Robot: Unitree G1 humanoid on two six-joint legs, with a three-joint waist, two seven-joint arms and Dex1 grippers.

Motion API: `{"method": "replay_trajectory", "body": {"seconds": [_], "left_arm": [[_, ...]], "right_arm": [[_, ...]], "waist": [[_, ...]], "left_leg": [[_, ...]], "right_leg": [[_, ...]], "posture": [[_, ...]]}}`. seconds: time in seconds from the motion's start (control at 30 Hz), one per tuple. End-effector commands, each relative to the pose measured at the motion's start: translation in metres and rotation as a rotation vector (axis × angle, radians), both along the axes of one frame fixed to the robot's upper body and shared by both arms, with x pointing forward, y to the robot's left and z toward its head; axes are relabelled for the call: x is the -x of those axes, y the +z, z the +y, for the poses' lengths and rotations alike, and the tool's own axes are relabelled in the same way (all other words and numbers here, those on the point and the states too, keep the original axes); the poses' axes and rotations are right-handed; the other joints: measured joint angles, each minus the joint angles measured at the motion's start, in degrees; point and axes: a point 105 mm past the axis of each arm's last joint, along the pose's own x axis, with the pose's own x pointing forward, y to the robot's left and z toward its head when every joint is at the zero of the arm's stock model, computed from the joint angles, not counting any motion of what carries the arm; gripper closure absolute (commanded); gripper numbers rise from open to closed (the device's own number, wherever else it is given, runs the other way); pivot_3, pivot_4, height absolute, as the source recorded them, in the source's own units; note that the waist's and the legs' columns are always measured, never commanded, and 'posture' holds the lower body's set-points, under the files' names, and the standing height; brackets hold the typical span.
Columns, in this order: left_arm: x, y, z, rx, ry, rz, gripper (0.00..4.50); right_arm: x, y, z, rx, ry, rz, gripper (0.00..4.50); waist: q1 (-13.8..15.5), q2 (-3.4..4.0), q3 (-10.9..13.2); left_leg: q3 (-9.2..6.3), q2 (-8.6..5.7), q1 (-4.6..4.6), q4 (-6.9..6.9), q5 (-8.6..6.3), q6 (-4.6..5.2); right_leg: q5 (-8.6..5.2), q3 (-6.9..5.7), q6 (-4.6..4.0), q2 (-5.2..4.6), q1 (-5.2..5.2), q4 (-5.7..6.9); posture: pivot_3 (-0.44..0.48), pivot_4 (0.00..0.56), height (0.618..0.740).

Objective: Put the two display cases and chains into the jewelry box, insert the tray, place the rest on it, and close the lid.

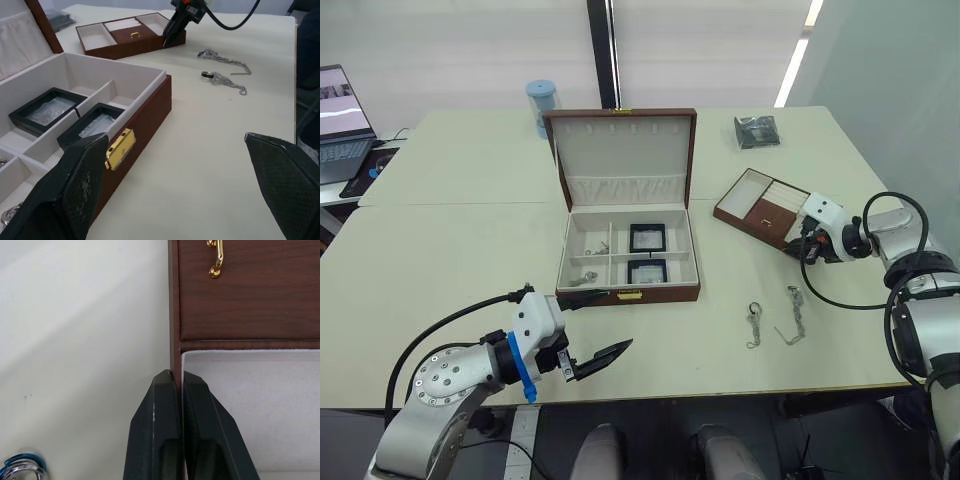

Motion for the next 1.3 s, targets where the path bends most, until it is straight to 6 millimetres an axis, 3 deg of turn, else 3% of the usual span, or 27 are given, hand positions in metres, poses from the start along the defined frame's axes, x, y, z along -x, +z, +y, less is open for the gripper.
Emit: {"method": "replay_trajectory", "body": {"seconds": [0.03, 0.23, 0.47, 0.67, 0.83, 1.07, 1.3], "left_arm": [[-0.001, 0.007, -0.004, 0.013, -0.01, -0.047, 0.0], [-0.002, 0.007, -0.005, 0.025, 0.0, -0.049, 0.0], [-0.001, 0.005, -0.005, 0.041, 0.025, -0.046, 0.0], [-0.004, 0.005, -0.006, 0.05, 0.03, -0.045, 0.0], [-0.007, 0.004, 0.0, 0.061, 0.083, -0.052, 0.0], [0.0, -0.001, 0.011, 0.075, 0.183, -0.058, 0.0], [0.017, -0.01, 0.025, 0.086, 0.327, -0.055, 0.0]], "right_arm": [[0.002, 0.035, -0.003, -0.054, 0.045, -0.071, 4.49], [0.027, 0.059, -0.003, -0.044, 0.138, -0.09, 4.49], [0.079, 0.073, 0.007, 0.018, 0.163, -0.067, 4.49], [0.115, 0.077, 0.033, 0.025, 0.236, -0.045, 4.49], [0.133, 0.075, 0.062, 0.013, 0.327, -0.028, 4.49], [0.137, 0.068, 0.1, -0.023, 0.458, -0.023, 4.49], [0.115, 0.061, 0.143, -0.015, 0.533, -0.055, 4.49]], "waist": [[0.02, 0.09, 0.05], [0.16, 0.2, 0.11], [0.06, 0.29, 0.15], [0.06, 0.32, 0.13], [0.07, 0.31, 0.13], [-0.04, 0.31, 0.13], [0.02, 0.3, 0.14]], "left_leg": [[0.0, 0.0, -0.01, 0.0, 0.0, 0.0], [-0.06, 0.01, -0.04, -0.01, 0.0, 0.0], [-0.08, 0.02, -0.03, 0.0, 0.0, 0.0], [-0.1, 0.01, -0.02, 0.0, 0.0, 0.0], [-0.11, 0.0, -0.03, 0.01, 0.0, 0.0], [-0.11, 0.02, -0.02, 0.03, 0.0, 0.01], [-0.14, 0.03, -0.07, 0.03, -0.01, 0.01]], "right_leg": [[0.0, 0.0, 0.0, 0.0, 0.0, 0.0], [0.0, -0.05, 0.01, 0.0, 0.0, -0.03], [0.0, -0.03, 0.01, 0.01, 0.0, -0.03], [-0.01, -0.05, 0.02, 0.04, 0.02, -0.01], [-0.01, -0.05, 0.02, 0.05, 0.01, -0.01], [-0.01, -0.04, 0.02, 0.05, 0.01, -0.02], [-0.01, -0.05, 0.02, 0.09, -0.02, -0.03]], "posture": [[0.0, 0.15, 0.74], [0.0, 0.15, 0.74], [0.0, 0.15, 0.74], [0.0, 0.15, 0.74], [0.0, 0.15, 0.74], [0.0, 0.15, 0.74], [0.0, 0.15, 0.74]]}}
